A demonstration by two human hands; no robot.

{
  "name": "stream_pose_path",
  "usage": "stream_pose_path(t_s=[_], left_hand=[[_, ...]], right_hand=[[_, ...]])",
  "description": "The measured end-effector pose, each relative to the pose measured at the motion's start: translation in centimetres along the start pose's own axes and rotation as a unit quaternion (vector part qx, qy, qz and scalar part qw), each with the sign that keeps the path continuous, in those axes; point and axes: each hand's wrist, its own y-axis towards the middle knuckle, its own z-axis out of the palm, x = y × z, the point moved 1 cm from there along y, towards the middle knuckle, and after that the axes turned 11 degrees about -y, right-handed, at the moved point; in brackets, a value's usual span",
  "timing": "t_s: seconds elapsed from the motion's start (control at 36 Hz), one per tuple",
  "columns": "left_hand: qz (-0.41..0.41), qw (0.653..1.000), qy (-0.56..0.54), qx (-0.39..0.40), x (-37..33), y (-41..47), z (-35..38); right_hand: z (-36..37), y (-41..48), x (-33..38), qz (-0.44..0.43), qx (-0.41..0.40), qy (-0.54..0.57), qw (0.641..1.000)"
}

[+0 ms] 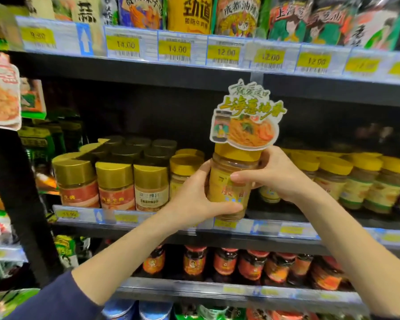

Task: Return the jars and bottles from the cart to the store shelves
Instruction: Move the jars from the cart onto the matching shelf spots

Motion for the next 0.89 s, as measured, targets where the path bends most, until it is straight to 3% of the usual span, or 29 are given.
stream_pose_path(t_s=[0.14,0.22,0.28,0.36,0.5,0.61,0.89], left_hand=[[-0.007,0.999,0.032,0.024,-1.0,-1.1,-0.6],[-0.003,0.99,0.144,0.014,-1.3,-2.9,-1.5],[0.006,0.959,0.282,0.023,-0.7,-4.7,-2.4],[0.057,0.886,0.46,0.031,1.3,-7.0,-4.1],[-0.001,0.82,0.572,0.016,3.9,-9.5,-6.5],[-0.031,0.785,0.618,0.023,4.9,-10.4,-7.6],[-0.037,0.791,0.61,0.031,5.4,-10.8,-8.0]], right_hand=[[-0.4,0.6,0.1,-0.008,-0.013,0.017,1.0],[-0.8,1.3,-0.4,0.01,-0.021,0.018,1.0],[-1.0,1.8,-1.1,0.024,-0.026,0.021,0.999],[-1.0,2.4,-2.4,0.046,-0.028,0.016,0.998],[0.0,3.2,-4.9,0.082,-0.007,0.01,0.997],[1.1,3.3,-6.4,0.094,0.017,0.022,0.995],[2.3,4.1,-8.5,0.103,0.042,0.021,0.994]])
